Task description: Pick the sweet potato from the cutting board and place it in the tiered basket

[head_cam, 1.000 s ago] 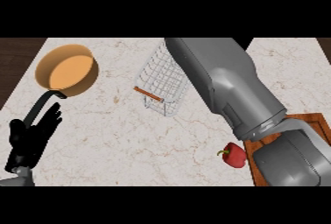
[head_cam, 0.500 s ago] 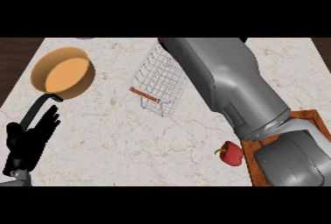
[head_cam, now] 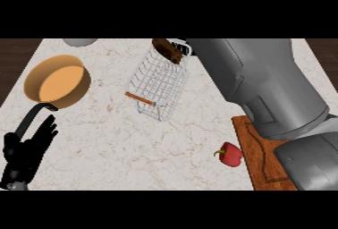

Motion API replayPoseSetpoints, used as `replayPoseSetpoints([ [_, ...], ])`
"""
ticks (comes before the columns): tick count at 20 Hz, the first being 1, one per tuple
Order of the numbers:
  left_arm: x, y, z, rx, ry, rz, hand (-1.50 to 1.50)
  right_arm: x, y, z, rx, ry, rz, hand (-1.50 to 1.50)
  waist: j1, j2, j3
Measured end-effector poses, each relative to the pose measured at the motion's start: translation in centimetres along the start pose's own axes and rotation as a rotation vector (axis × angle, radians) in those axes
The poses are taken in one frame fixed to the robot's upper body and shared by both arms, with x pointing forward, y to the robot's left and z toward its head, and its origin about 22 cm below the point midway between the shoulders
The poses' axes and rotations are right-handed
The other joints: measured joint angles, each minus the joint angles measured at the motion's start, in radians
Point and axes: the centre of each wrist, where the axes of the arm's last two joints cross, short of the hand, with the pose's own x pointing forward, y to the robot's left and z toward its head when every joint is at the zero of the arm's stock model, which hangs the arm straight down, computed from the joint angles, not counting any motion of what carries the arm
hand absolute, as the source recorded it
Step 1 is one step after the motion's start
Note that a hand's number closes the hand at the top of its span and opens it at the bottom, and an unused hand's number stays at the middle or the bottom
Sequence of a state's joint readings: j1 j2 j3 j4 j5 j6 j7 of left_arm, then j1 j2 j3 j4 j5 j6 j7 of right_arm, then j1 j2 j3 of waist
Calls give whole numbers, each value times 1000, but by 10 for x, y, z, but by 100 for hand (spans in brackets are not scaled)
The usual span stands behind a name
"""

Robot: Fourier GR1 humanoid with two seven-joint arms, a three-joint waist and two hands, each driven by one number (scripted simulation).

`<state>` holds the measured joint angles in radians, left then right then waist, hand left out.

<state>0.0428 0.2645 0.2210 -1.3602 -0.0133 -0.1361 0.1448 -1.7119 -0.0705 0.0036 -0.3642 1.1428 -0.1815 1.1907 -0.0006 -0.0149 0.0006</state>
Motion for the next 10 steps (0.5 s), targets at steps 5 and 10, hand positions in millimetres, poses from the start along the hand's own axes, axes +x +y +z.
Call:
replayPoseSetpoints([
  [5, -10, 5, 6, 27, 25, 12, 0, 0, -31, -5, 2, 5, -239, -150, -37, -17, 3],
  [10, -16, 13, 11, 56, 47, 20, 0, -6, -42, 3, -2, -31, -440, -150, -74, -33, 5],
])
